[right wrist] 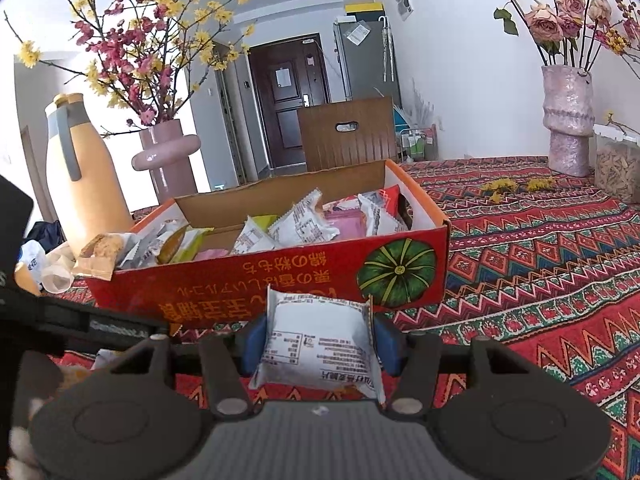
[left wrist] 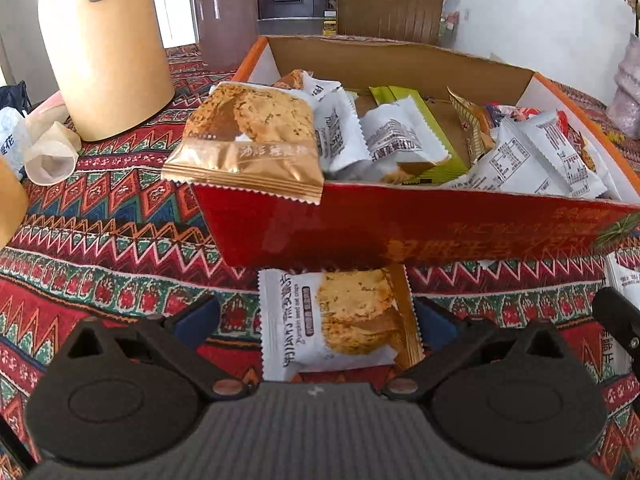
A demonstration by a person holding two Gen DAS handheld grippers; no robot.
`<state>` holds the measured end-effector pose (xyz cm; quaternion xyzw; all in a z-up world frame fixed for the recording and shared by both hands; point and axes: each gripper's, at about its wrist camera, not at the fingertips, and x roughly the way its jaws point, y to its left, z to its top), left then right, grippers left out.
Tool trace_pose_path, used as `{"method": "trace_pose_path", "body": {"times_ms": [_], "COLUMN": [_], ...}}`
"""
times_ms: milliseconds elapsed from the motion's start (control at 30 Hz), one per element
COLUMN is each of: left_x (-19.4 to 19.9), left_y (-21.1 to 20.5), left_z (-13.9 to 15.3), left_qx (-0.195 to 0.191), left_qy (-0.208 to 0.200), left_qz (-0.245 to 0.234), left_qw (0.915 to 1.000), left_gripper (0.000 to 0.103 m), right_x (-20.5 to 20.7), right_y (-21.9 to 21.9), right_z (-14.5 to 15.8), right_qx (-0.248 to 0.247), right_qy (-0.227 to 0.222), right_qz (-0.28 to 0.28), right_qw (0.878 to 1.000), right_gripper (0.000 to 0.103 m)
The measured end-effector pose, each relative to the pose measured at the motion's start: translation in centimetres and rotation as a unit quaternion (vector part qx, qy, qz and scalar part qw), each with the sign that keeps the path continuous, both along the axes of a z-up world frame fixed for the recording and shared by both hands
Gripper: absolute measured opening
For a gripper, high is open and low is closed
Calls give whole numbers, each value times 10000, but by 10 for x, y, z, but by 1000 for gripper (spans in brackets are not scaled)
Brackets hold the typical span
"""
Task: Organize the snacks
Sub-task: 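Grasp a cookie packet with the left gripper while the right holds the white packet, then carry both packets over the open box, then open both grippers to release the packets into the box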
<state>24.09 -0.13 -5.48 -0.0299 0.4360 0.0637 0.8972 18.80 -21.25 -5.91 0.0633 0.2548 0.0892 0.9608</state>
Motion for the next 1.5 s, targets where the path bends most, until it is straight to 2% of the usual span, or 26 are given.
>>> {"method": "trace_pose_path", "body": {"times_ms": [267, 400, 500, 533, 633, 933, 1133, 1333, 1500], "left_x": [3, 2, -9, -12, -23, -56, -74, -52, -9], "left_y": [-3, -5, -4, -4, -2, -11, -17, -20, -19], "left_z": [1, 5, 7, 9, 15, 36, 82, 118, 125], "left_qx": [13, -43, -4, -2, -94, -46, -145, -72, 17], "left_qy": [131, 70, -119, -183, -391, -959, -1693, -2150, -2101], "left_qz": [-79, -61, -40, -53, -143, -588, -911, -845, -631], "left_qw": [9999, 9999, 9999, 9998, 9991, 9936, 9812, 9729, 9757], "left_gripper": [103, 101, 84, 74, 64, 64, 65, 67, 67], "right_x": [-1, -1, -1, 0, 0, -4, -12, 6, 50], "right_y": [-1, 0, 0, 0, 0, 1, -1, 6, 16], "right_z": [0, 0, 0, 0, 0, 2, 23, 60, 79], "right_qx": [16, 3, -5, -10, -17, -52, -33, -455, -660], "right_qy": [-22, -15, -12, -9, -9, -149, -423, -949, -1037], "right_qz": [4, -12, -21, -27, -31, -3, 142, 270, 373], "right_qw": [10000, 10000, 10000, 10000, 10000, 9999, 9990, 9941, 9917], "right_gripper": [56, 56, 56, 56, 56, 56, 55, 56, 56]}}
